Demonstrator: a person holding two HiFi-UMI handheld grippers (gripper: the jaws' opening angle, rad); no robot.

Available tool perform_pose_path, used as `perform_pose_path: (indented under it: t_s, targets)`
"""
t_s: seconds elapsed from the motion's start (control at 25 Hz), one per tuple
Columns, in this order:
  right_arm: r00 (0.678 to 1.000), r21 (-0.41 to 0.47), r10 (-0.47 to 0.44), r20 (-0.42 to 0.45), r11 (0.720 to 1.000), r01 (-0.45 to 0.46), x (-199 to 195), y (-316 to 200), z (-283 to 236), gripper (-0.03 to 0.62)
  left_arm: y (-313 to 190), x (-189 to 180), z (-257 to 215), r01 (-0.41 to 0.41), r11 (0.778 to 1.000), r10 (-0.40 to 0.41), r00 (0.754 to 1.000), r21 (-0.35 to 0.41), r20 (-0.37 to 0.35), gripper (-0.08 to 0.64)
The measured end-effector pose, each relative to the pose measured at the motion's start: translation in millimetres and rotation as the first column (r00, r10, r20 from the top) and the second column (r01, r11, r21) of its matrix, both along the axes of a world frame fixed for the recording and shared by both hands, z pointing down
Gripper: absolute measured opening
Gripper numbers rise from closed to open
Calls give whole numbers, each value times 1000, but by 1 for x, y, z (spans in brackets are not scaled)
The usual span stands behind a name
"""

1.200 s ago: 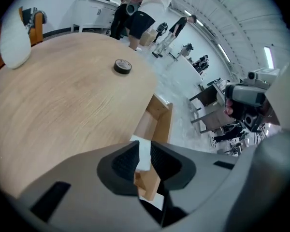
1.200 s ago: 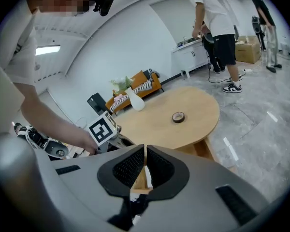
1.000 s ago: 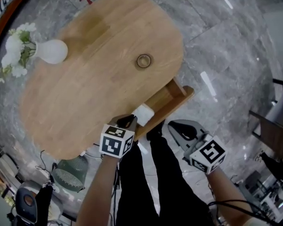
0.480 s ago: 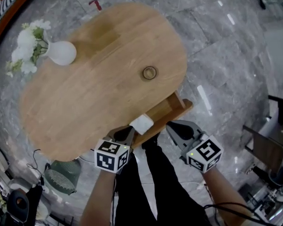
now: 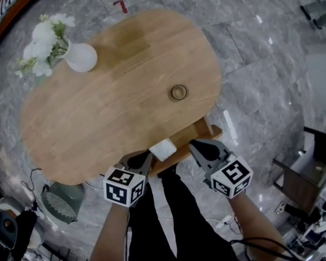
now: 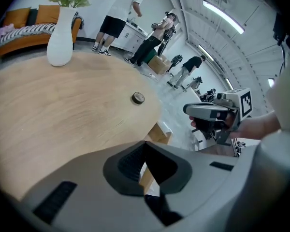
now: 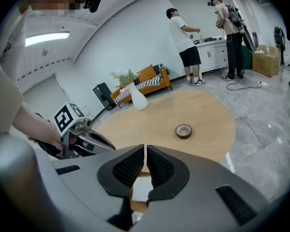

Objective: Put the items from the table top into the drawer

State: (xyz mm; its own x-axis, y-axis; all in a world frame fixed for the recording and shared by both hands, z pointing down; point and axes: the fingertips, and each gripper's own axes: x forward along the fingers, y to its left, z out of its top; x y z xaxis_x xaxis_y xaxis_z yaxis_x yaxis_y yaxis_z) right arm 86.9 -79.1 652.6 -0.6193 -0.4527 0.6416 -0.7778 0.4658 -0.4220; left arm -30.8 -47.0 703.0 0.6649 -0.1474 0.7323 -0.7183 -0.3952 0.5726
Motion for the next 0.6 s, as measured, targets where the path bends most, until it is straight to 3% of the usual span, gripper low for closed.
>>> perform_pose_path:
  t_s: [0.48,0.6]
  targets:
    - [990,12,-85,-114,996,86,5,-47,30,41,1,-3,-10,19,1000,-19,999,8,-36,2]
    - [986,3,-96,-136,995,97,8,-61,41,77,1,-3,-9,33,999,-33,998,5,-44,2]
